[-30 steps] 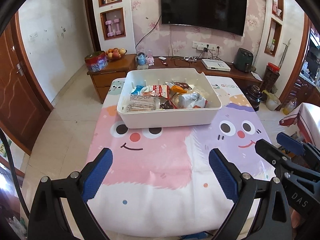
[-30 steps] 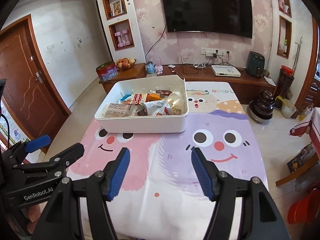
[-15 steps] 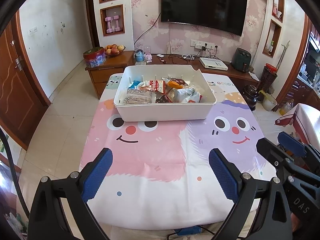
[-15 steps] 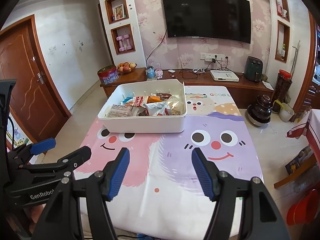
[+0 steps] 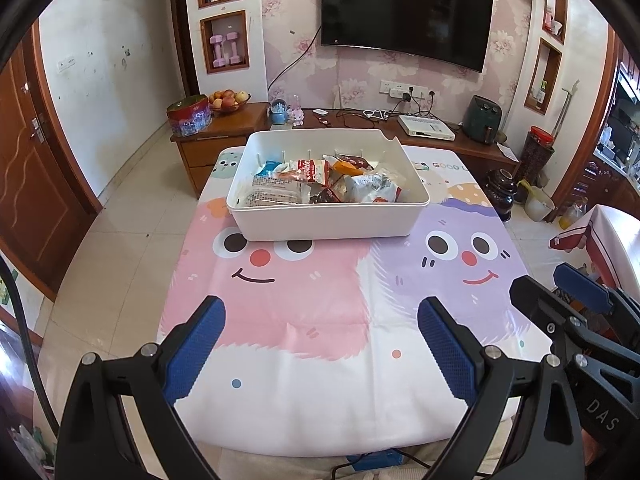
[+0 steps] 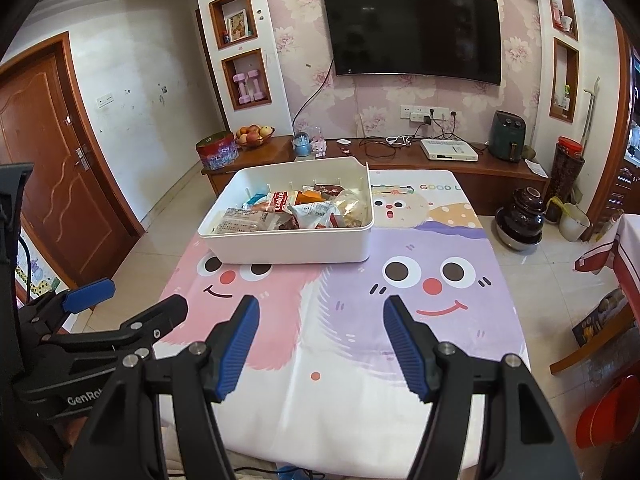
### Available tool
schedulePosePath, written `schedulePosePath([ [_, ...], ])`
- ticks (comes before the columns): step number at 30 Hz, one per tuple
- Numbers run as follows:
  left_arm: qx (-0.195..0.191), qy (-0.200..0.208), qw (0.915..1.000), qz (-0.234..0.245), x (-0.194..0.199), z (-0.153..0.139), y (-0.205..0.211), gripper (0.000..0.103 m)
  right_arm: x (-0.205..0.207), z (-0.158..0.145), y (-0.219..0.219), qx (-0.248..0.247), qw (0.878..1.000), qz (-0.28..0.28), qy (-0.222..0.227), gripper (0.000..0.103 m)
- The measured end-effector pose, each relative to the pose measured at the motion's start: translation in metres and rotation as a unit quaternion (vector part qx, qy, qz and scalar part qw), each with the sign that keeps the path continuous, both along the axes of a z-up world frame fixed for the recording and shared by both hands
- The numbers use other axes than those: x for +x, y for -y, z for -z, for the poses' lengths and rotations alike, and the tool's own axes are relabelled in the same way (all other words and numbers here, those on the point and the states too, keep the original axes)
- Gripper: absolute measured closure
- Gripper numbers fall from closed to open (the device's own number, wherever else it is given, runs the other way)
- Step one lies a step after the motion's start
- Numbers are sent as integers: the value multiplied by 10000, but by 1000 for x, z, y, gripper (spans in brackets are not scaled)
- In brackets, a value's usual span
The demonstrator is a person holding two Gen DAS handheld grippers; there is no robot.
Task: Organize snacks
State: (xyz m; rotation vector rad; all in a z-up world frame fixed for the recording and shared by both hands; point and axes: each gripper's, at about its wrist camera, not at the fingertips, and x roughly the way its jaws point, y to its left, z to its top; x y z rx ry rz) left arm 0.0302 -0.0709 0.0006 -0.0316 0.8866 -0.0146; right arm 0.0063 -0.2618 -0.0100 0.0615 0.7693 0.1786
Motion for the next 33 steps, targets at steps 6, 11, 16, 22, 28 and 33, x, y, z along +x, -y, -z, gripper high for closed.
schedulePosePath([
  [6,2,-39,10000,-33,-3,1,2,6,-2,3,-2,15,10000,-14,-34,38],
  [11,7,-39,10000,-29,-3,1,1,6,-3,4,-3,19,10000,-16,-31,38],
  [16,-3,-59,10000,-29,-4,3,1,6,-3,4,-3,20,10000,-6,-42,38],
  [22,7,-58,10000,-37,-4,3,2,6,-3,5,-3,25,10000,-13,-50,38],
  [28,0,-68,10000,-30,-4,3,1,6,-3,4,-3,32,10000,-14,-55,38],
  [33,-12,-78,10000,-27,-3,2,2,6,-4,5,-3,57,10000,-22,-63,38],
])
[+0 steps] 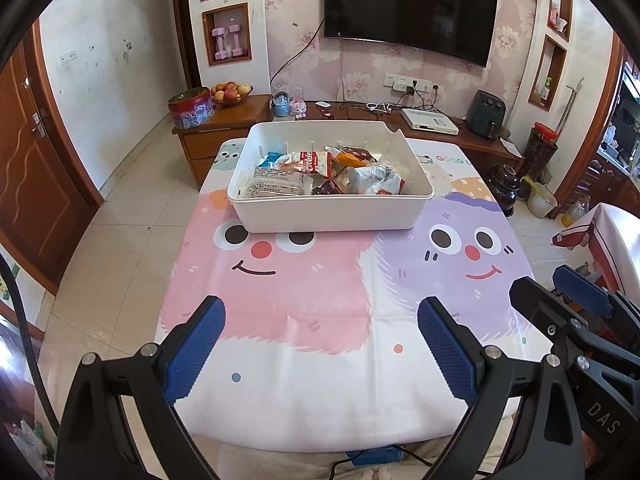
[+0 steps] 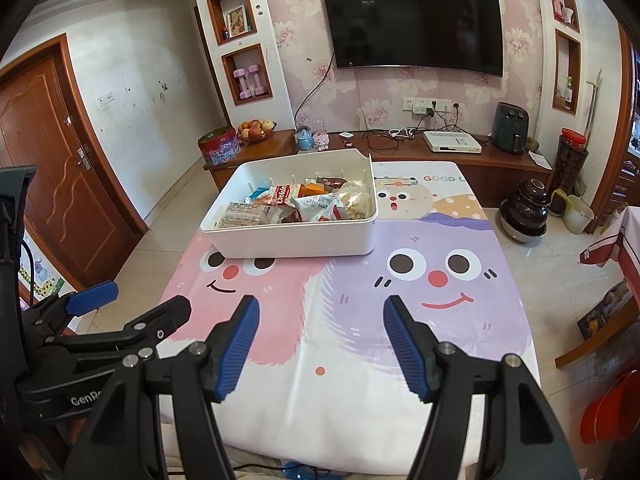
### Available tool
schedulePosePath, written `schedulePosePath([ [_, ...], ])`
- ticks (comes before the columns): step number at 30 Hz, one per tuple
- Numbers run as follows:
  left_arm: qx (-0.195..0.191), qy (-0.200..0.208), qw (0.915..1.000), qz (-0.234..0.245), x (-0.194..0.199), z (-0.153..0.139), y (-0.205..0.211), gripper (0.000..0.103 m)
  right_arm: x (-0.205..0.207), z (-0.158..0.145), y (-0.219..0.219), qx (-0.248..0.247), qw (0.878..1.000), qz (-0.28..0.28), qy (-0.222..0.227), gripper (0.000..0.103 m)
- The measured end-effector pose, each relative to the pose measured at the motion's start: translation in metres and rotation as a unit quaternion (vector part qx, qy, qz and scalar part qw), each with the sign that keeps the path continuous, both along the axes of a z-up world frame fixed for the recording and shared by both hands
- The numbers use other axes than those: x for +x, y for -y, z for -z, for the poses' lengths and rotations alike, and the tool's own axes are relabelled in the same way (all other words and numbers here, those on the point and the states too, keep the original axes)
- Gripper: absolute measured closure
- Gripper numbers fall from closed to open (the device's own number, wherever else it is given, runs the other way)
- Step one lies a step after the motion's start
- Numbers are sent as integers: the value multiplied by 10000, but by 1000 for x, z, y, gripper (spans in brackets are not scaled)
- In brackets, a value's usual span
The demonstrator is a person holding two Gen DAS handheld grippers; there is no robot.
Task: Organize snacks
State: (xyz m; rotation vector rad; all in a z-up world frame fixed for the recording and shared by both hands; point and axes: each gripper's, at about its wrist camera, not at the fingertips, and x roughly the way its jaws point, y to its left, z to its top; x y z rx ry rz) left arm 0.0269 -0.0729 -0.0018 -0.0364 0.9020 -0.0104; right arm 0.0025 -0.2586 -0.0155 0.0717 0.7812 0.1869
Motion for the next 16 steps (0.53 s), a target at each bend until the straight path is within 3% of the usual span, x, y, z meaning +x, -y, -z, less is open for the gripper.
schedulePosePath([
  [16,-12,-52,10000,-10,-6,10,-2,6,-5,3,-3,24,10000,4,-27,38],
])
